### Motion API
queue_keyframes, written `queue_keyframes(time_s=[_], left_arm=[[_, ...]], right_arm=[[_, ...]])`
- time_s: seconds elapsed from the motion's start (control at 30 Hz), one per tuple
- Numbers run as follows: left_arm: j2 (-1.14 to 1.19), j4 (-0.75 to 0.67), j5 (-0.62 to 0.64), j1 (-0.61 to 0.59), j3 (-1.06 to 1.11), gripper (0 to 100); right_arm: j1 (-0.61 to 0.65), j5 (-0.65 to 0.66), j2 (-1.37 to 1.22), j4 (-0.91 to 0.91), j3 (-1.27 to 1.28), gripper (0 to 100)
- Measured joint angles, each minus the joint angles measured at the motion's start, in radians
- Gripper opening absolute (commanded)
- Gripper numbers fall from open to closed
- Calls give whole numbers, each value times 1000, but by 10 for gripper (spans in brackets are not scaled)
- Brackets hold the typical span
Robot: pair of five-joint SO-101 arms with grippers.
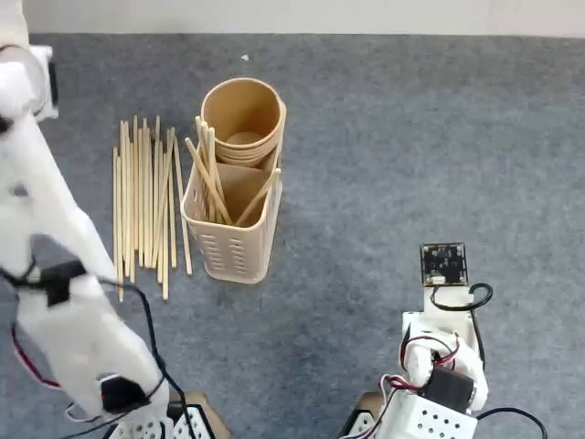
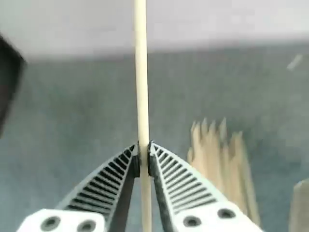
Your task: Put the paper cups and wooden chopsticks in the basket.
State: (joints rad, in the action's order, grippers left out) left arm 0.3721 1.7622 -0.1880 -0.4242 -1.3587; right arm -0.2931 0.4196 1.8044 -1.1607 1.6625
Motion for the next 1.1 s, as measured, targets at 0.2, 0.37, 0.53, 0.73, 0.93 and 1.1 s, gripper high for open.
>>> queue_keyframes(time_s=[0.2,0.37,0.53,0.73,0.93,1.1], left_arm=[[-486,3,35,186,285,3],[-954,-69,49,411,806,3],[-1326,-417,49,539,1382,3],[-1465,-902,109,575,1952,8],[-1473,-1111,173,594,2168,10],[-1475,-1140,180,592,2209,104]], right_arm=[[0,0,0,0,0,88],[0,0,0,0,0,88],[0,0,0,0,0,88],[0,0,0,0,0,88],[0,0,0,0,0,88],[0,0,0,0,0,88]])
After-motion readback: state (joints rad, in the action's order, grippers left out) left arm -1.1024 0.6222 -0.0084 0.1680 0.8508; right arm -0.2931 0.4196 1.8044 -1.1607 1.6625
